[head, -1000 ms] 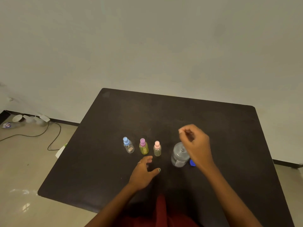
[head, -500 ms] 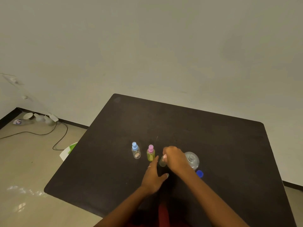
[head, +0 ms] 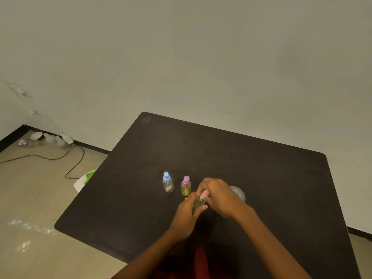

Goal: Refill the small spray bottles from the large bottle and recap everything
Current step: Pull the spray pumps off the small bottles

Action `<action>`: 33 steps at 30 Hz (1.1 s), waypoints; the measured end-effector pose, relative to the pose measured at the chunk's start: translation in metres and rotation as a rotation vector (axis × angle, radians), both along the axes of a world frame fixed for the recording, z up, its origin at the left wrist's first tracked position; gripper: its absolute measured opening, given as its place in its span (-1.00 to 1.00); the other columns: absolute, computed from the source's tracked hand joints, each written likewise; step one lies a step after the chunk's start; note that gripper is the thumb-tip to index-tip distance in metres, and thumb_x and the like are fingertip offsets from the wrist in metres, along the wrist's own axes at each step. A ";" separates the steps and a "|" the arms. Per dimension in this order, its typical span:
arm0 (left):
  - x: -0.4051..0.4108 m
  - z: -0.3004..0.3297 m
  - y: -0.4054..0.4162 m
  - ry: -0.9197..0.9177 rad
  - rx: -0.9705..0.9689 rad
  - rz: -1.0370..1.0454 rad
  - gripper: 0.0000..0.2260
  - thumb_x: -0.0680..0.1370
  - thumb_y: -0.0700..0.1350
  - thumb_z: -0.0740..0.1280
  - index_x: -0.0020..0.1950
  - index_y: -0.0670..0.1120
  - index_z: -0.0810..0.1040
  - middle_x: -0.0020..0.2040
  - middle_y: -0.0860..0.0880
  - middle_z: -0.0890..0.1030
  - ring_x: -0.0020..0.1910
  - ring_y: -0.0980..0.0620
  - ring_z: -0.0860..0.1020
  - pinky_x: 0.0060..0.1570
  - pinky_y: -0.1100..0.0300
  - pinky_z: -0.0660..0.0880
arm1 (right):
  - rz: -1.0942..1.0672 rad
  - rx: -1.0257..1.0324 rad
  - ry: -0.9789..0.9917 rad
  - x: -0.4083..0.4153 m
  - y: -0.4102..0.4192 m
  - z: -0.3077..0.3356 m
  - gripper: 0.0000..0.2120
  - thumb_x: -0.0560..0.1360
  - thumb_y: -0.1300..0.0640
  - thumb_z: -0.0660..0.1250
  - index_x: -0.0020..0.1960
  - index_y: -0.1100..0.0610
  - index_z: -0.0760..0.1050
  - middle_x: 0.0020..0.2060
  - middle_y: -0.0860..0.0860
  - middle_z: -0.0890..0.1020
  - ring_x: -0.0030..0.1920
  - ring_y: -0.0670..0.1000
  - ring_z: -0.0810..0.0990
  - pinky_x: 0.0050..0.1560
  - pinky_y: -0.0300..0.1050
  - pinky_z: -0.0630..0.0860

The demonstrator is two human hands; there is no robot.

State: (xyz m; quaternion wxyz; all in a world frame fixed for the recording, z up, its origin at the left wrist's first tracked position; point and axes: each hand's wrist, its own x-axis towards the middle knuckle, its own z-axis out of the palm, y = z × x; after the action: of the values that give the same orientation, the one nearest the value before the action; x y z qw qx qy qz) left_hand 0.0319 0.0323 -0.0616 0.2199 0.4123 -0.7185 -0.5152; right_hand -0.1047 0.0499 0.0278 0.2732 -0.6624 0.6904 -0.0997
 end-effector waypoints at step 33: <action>0.006 0.000 0.001 0.083 0.013 -0.005 -0.77 0.55 -0.18 0.29 0.20 -0.02 0.48 0.12 0.07 0.59 0.15 0.17 0.54 0.18 0.06 0.51 | -0.087 -0.048 0.046 0.016 0.012 0.017 -0.68 0.49 -0.07 0.33 0.16 0.07 0.44 0.07 -0.02 0.48 0.00 -0.05 0.49 -0.08 -0.23 0.40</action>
State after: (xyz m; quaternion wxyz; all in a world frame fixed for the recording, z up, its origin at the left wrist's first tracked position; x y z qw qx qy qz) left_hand 0.0381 0.0333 -0.0617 0.2456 0.3904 -0.7064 -0.5370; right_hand -0.0885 0.0624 0.0452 0.2368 -0.6402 0.7220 -0.1129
